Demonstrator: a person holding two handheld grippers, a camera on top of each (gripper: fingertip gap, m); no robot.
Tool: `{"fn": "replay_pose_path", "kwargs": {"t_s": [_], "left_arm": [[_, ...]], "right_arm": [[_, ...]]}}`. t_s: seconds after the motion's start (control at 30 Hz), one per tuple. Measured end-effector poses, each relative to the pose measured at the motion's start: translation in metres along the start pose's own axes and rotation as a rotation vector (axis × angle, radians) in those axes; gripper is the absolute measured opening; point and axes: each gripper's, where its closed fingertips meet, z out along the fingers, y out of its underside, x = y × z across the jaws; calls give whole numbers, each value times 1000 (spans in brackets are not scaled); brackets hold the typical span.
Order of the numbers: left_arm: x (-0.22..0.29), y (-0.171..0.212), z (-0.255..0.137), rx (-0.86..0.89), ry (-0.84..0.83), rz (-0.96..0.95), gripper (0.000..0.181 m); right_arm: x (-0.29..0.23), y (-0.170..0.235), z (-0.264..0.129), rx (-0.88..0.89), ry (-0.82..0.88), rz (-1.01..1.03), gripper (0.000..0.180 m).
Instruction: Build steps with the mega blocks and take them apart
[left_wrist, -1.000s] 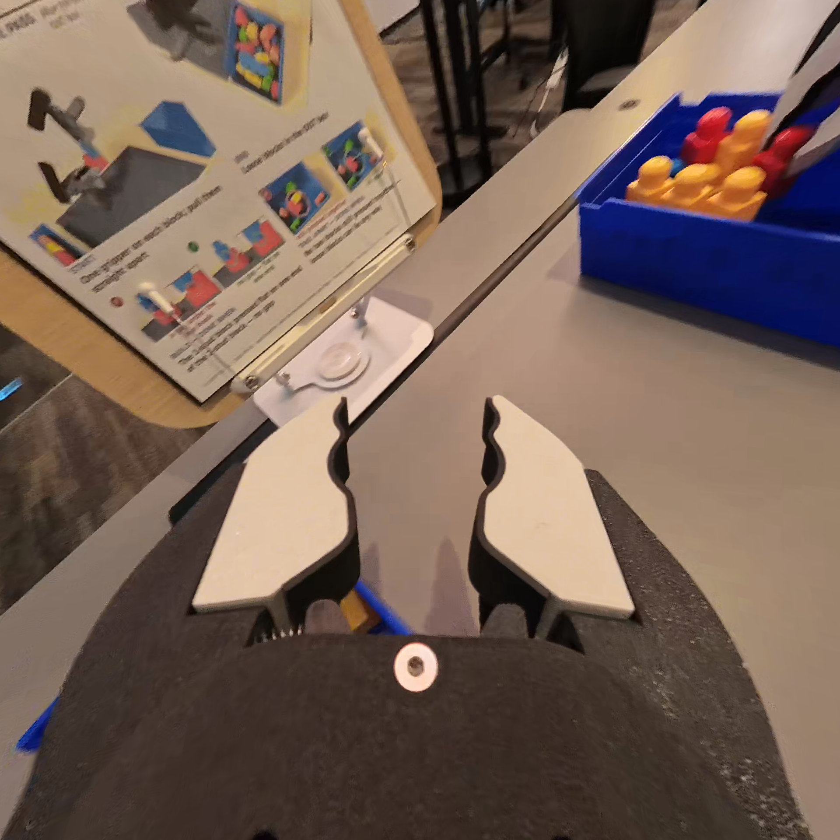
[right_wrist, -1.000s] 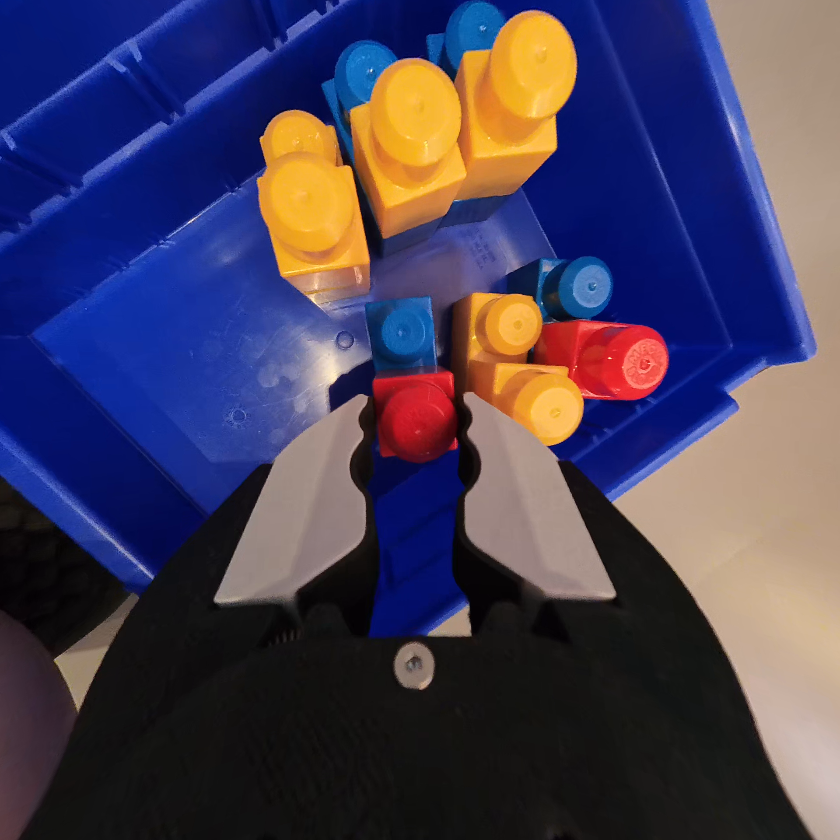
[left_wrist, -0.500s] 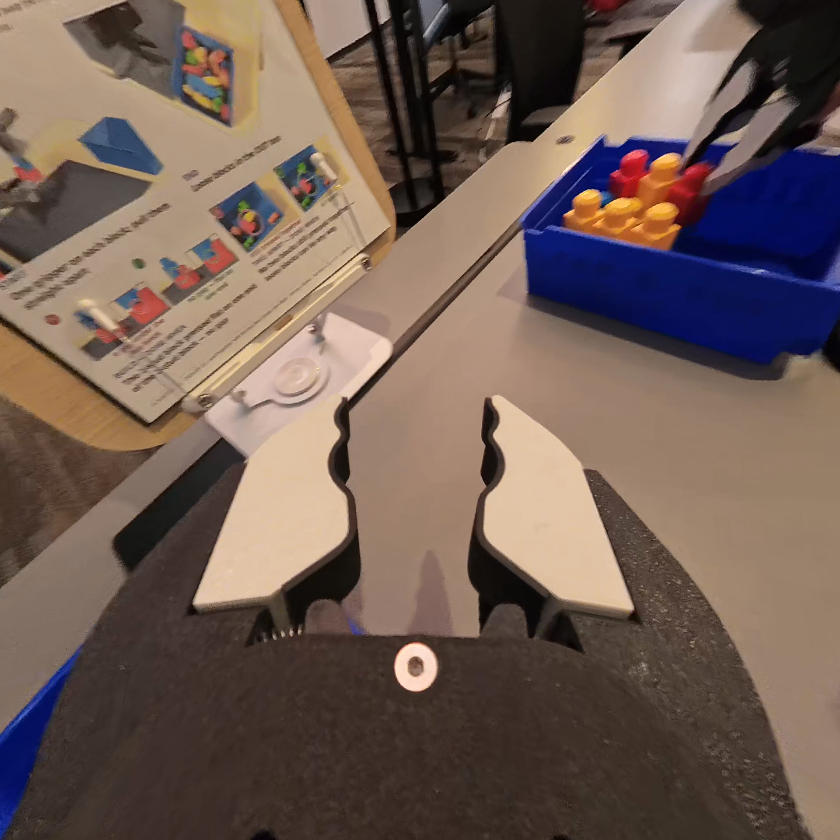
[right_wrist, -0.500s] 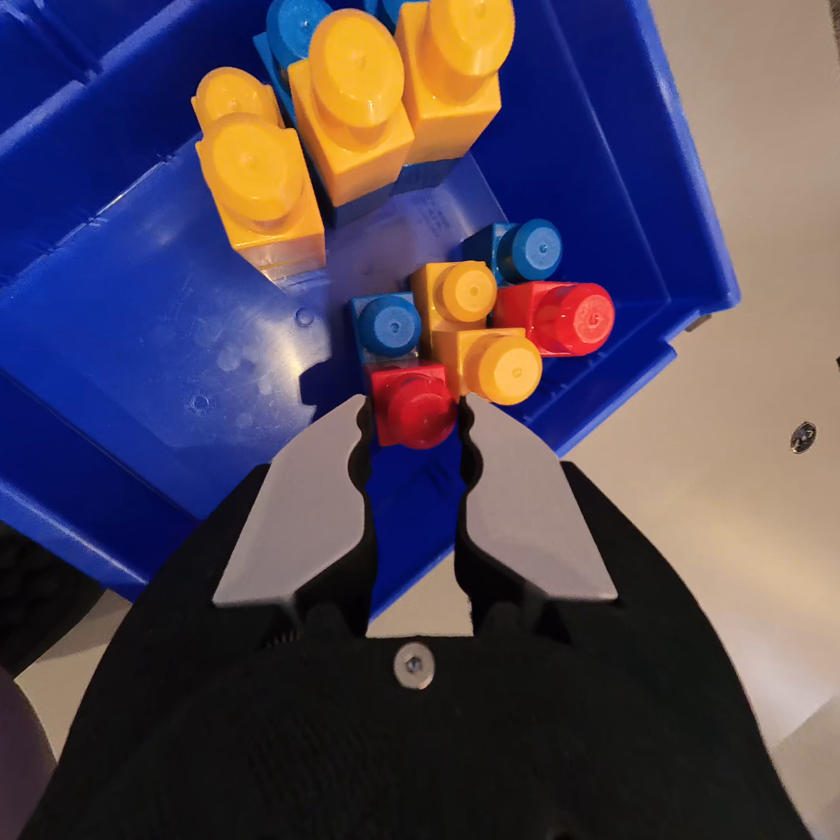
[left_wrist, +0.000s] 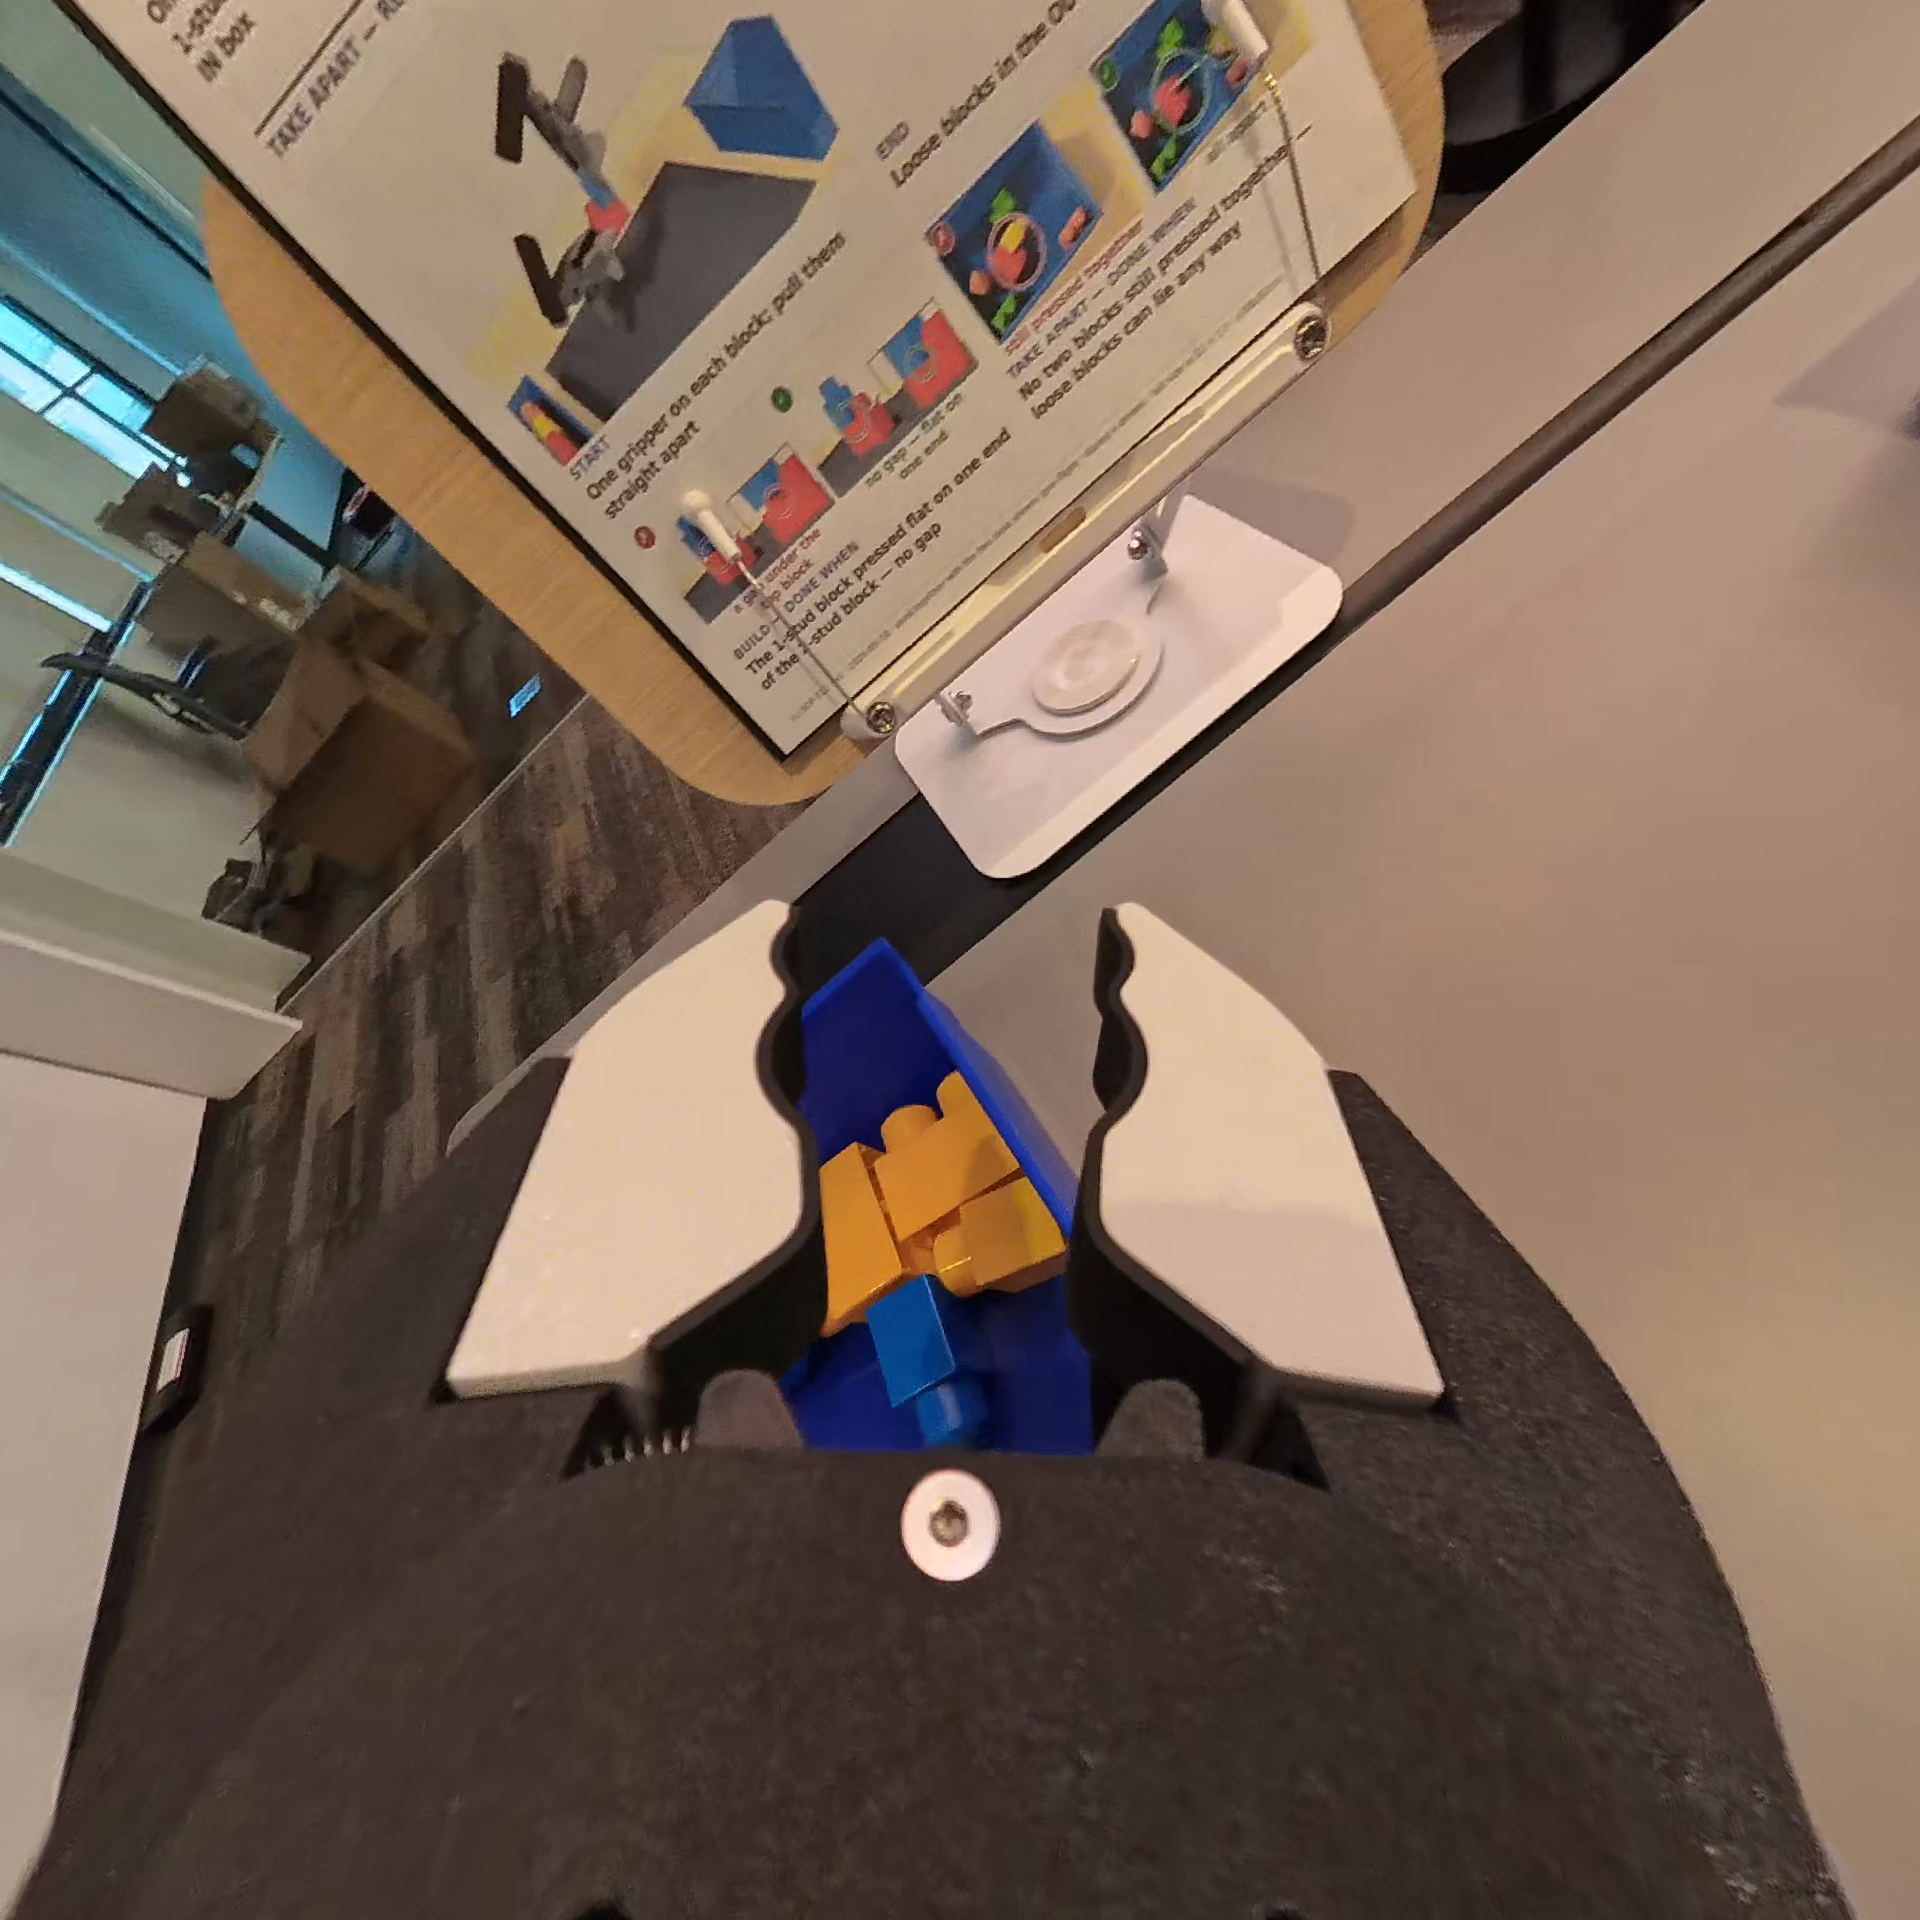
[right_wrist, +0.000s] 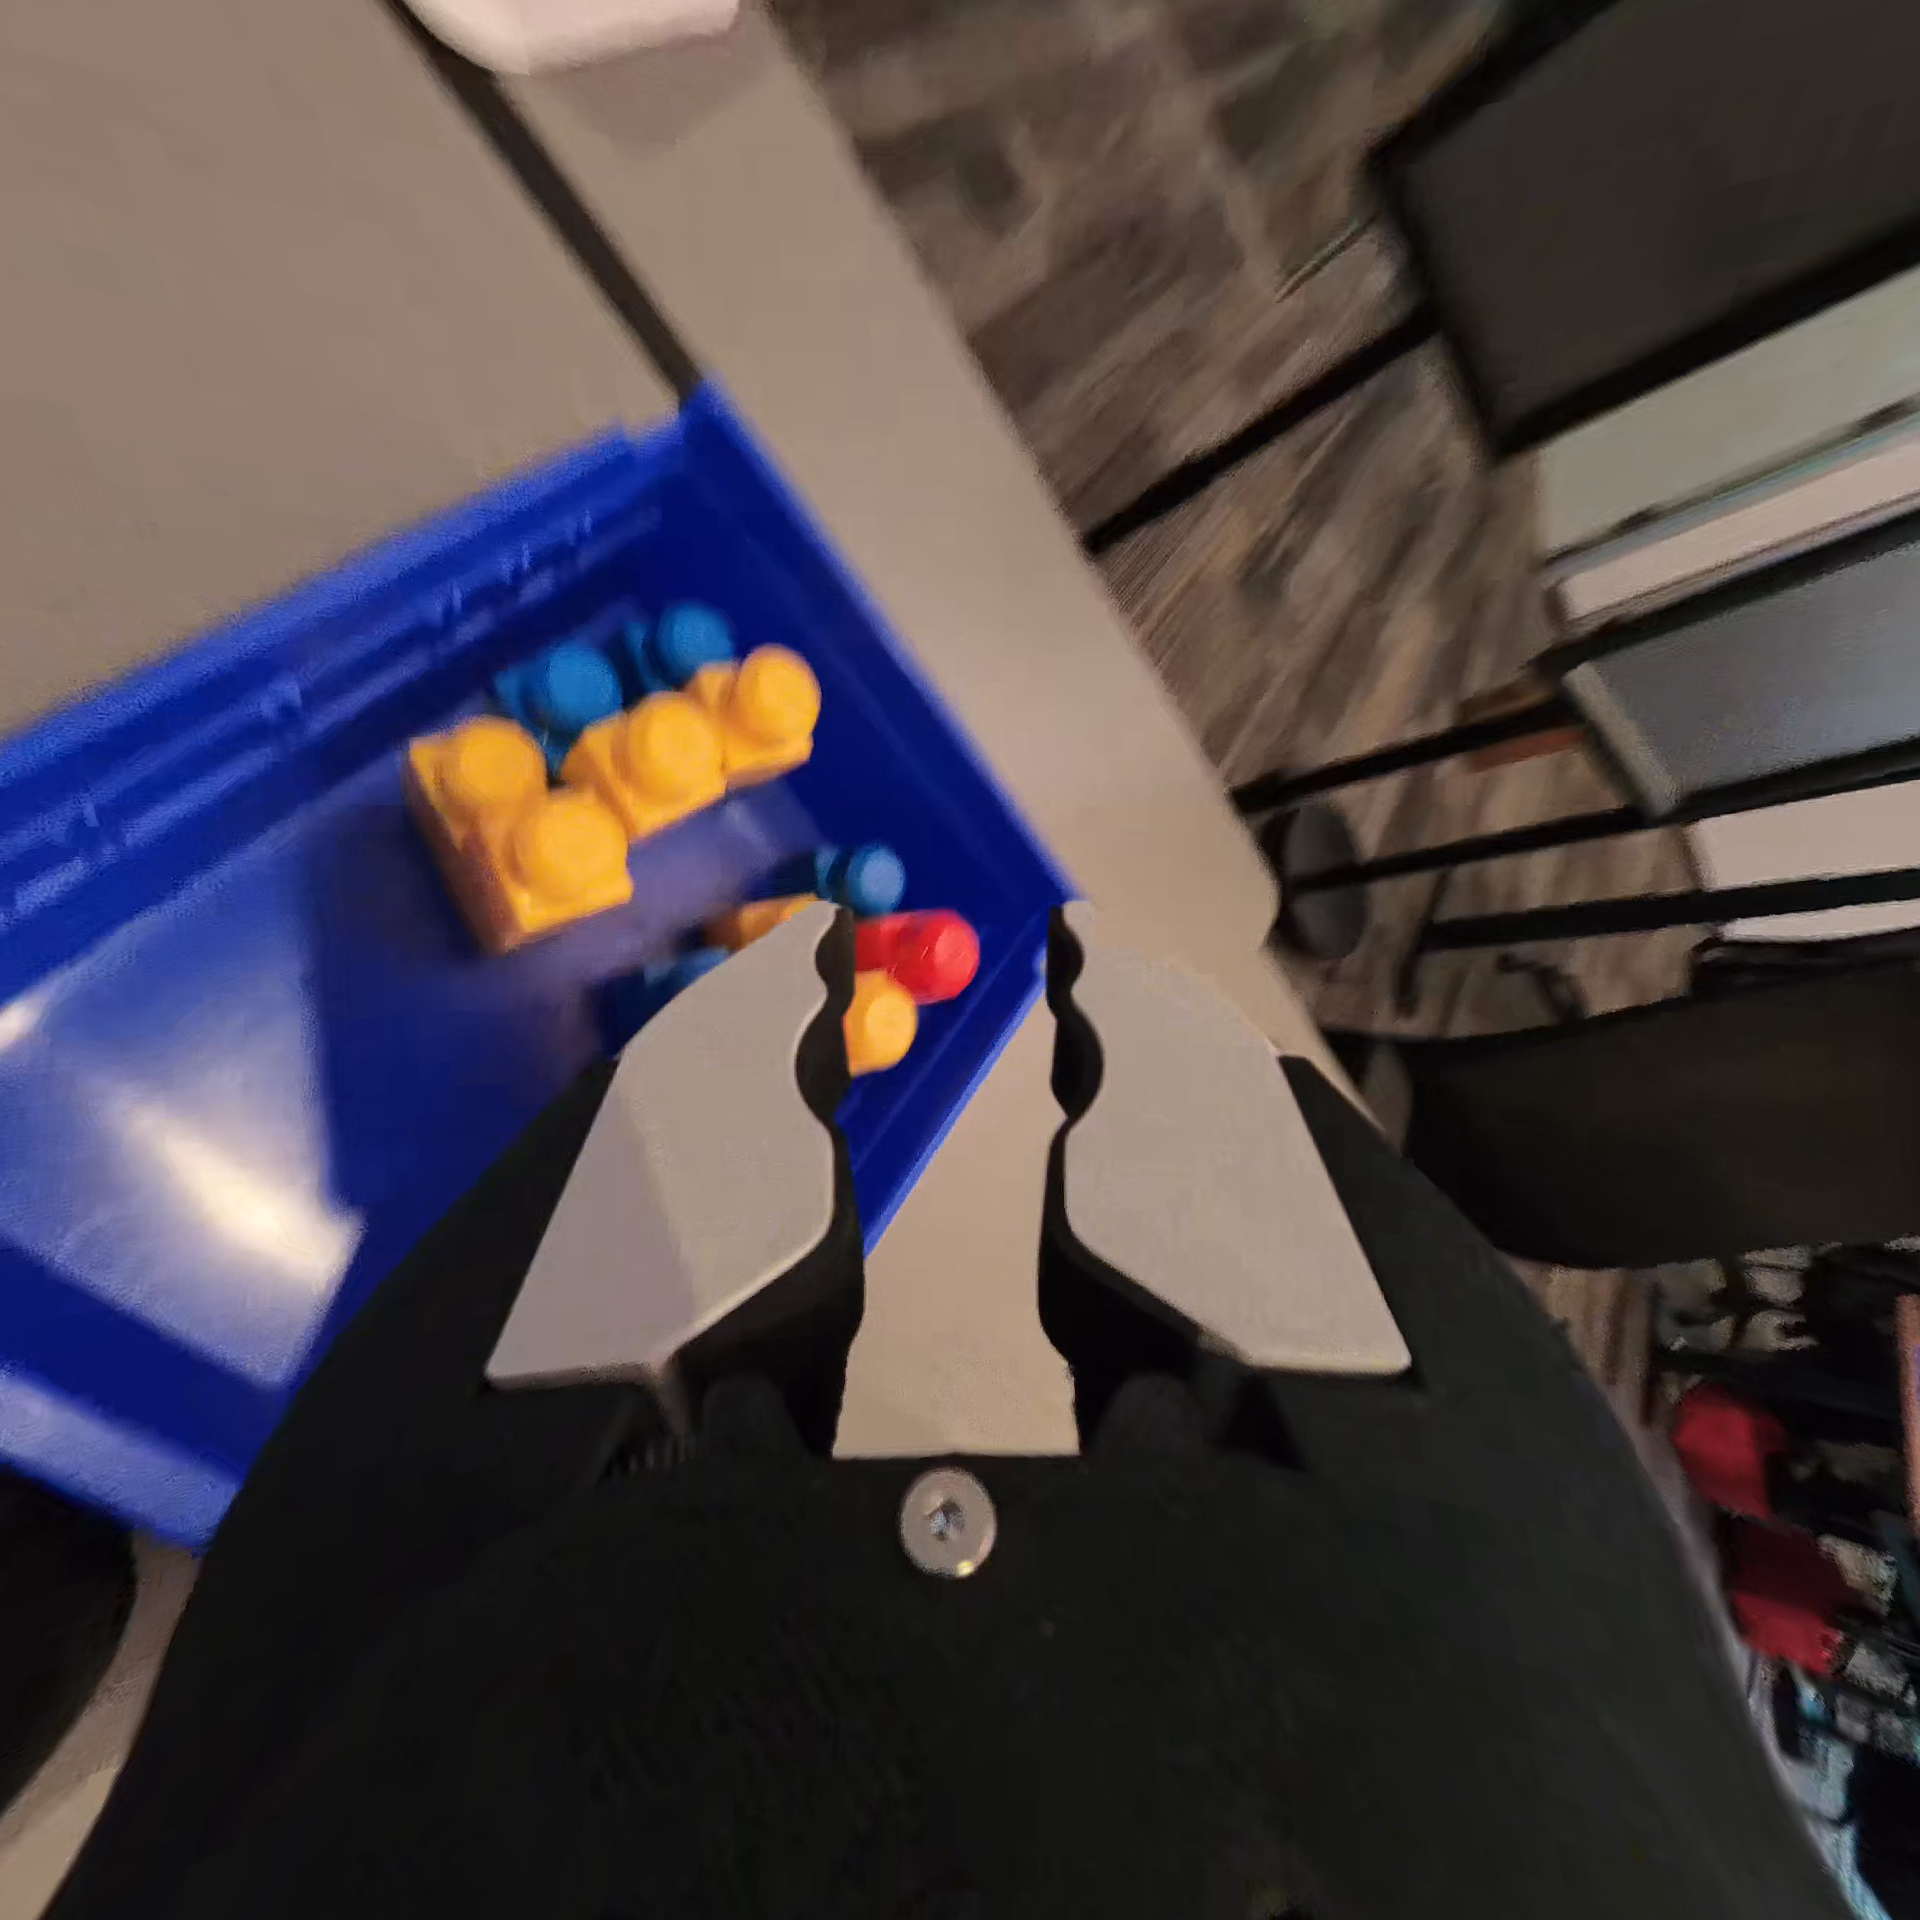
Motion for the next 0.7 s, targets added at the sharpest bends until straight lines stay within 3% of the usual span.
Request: {"fn": "replay_pose_path", "kwargs": {"t_s": [0.17, 0.33, 0.5, 0.7], "left_arm": [[-7, 2, -1, -15, -27, -43, 52], [-14, 3, -4, -13, -60, -76, 52], [-24, 24, -12, -124, -38, -57, 47], [-3, 102, -62, -371, 372, 27, 44]], "right_arm": [[-1, -85, -34, 311, 114, 12, 37], [-45, -173, -59, 686, -20, 119, 57], [-88, -212, -53, 764, -127, 176, 68], [-103, -221, -50, 786, -160, 166, 68]]}}
